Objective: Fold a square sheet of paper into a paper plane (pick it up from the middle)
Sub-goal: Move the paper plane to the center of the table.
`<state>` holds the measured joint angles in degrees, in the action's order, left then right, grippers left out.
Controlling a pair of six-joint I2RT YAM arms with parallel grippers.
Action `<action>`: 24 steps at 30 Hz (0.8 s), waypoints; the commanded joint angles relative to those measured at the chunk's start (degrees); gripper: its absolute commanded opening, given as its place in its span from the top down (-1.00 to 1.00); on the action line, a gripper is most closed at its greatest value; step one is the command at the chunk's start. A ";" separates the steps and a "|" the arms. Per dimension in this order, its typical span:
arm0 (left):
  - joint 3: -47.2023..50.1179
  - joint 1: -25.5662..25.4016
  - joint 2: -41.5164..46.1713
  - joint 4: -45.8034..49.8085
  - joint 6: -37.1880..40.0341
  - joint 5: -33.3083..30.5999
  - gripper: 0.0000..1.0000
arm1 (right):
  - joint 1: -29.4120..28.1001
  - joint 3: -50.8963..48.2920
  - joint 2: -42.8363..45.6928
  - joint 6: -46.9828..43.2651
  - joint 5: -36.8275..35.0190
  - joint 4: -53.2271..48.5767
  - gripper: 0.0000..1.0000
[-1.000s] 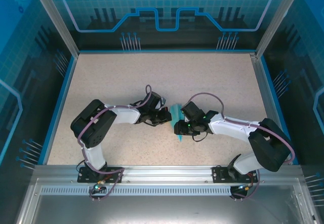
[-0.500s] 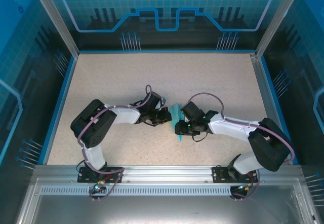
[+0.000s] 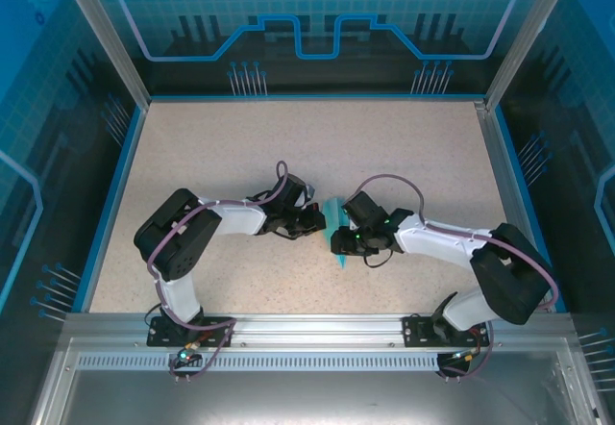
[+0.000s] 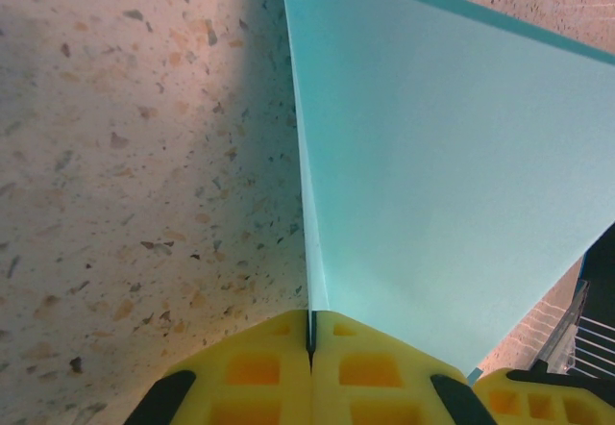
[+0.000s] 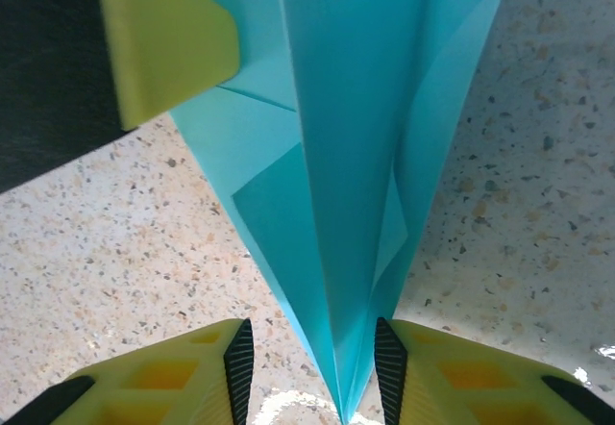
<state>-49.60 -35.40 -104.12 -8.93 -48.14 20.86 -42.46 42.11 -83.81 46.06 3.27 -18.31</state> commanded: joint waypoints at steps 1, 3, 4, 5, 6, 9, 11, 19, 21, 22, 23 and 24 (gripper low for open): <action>0.20 0.41 -0.65 -0.12 -1.05 0.58 1.00 | -1.03 1.97 -1.25 -0.80 -0.23 0.31 0.19; 0.23 0.42 -0.66 -0.19 -1.06 0.65 1.00 | -1.04 2.10 -1.66 -0.89 -0.20 0.53 0.18; 0.29 0.44 -0.72 -0.21 -1.07 0.72 1.00 | -1.02 2.08 -1.84 -1.11 0.01 0.67 0.18; 0.29 0.43 -0.66 -0.21 -1.04 0.76 1.00 | -0.96 2.10 -2.10 -1.19 0.24 0.82 0.18; 0.30 0.45 -0.69 -0.21 -0.99 0.84 1.00 | -1.00 2.25 -2.29 -1.27 0.27 0.78 0.18; 0.30 0.45 -0.68 -0.31 -1.04 1.02 1.00 | -1.04 2.45 -2.89 -1.52 0.42 1.01 0.20; 0.30 0.44 -0.68 -0.44 -1.03 1.19 1.00 | -1.11 2.71 -3.28 -1.83 0.34 0.91 0.20; 0.47 0.44 -0.40 -0.52 -1.09 1.29 1.00 | -1.30 5.38 -5.80 -3.68 -1.50 -0.45 0.23; 0.47 0.42 -0.27 -0.36 -1.20 1.37 1.00 | -1.31 6.11 -6.57 -3.79 -2.51 -1.14 0.24; 0.40 0.38 -0.14 -0.31 -1.29 1.26 1.00 | -1.31 6.53 -7.03 -3.79 -3.27 -1.70 0.25; 0.39 0.49 0.04 -0.07 -1.34 1.29 1.00 | -1.27 6.88 -7.39 -3.79 -3.77 -1.97 0.27; 0.37 0.39 0.29 0.09 -1.43 1.31 1.00 | -1.31 7.21 -7.82 -3.90 -4.19 -2.18 0.29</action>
<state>-49.60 -35.40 -104.12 -8.93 -48.34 20.88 -42.52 47.46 -90.17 43.20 1.43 -18.46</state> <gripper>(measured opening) 0.044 0.361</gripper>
